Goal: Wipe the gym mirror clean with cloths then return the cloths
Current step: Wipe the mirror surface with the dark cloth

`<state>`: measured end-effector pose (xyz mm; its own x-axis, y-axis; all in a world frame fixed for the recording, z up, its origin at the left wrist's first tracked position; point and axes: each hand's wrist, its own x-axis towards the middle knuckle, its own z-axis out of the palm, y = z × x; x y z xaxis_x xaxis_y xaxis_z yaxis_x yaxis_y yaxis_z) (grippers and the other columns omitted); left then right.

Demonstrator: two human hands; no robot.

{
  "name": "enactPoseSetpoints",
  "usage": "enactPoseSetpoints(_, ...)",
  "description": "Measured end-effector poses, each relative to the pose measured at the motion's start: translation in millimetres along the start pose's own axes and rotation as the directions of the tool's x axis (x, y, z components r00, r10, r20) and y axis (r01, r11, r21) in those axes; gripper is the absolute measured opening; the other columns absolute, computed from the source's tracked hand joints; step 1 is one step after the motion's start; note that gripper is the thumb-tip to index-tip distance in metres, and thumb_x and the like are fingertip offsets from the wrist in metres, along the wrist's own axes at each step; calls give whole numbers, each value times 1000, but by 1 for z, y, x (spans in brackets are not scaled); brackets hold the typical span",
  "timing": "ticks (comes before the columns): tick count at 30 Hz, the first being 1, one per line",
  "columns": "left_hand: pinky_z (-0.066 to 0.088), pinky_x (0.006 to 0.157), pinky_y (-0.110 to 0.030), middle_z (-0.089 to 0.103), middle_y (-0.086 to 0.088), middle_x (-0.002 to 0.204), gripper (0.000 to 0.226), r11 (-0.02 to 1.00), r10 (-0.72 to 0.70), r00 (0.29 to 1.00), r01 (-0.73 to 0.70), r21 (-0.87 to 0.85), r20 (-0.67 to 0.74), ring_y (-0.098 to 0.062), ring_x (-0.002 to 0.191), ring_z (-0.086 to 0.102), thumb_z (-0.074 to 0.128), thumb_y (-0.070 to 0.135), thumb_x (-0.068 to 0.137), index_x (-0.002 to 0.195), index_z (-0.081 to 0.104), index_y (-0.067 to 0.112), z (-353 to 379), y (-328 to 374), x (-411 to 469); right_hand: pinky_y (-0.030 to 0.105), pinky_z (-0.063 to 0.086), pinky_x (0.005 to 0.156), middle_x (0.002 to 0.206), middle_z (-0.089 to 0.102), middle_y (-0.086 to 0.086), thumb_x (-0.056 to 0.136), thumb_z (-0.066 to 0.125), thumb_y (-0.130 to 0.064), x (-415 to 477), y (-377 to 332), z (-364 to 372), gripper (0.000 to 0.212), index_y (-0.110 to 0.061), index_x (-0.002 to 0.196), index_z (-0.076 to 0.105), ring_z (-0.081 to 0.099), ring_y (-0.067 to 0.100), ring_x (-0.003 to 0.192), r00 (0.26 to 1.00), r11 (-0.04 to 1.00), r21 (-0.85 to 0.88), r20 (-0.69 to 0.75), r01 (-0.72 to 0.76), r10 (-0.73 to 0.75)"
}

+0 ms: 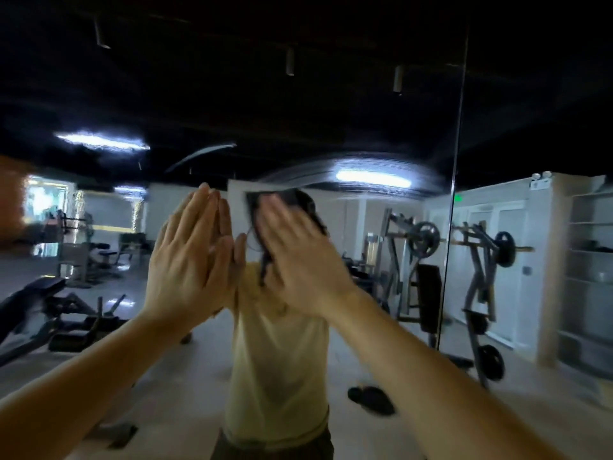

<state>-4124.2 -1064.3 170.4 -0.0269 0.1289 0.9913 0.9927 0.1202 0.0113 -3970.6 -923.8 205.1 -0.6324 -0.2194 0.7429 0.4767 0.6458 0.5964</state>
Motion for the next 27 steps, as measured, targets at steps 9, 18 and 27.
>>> enactPoseSetpoints(9,-5,132,-37,-3,-15,175,90,959,6,984,-56,278,178,-23,163,-6,31,62,106,165,4,0,7,-6,-4,56,17,128,171,9,24,98,26,-34,-38,99,-21,76,3,163,11,9,37,160,542,561,73,-179,-825,821)
enactPoseSetpoints(18,4,132,-40,1,-8,175,82,982,69,956,-115,150,284,-14,162,-5,21,63,106,166,10,8,-17,-19,0,43,1,131,173,9,17,106,26,-43,78,-32,-10,70,-4,164,19,3,28,161,988,991,37,-86,-128,131)
enactPoseSetpoints(27,-5,131,-35,-8,-4,176,84,986,46,966,-85,145,255,-18,163,-7,30,61,107,167,2,10,-7,-22,-7,53,17,129,170,14,27,105,19,-46,-35,132,-36,78,8,160,17,14,40,158,545,554,28,-141,-832,826)
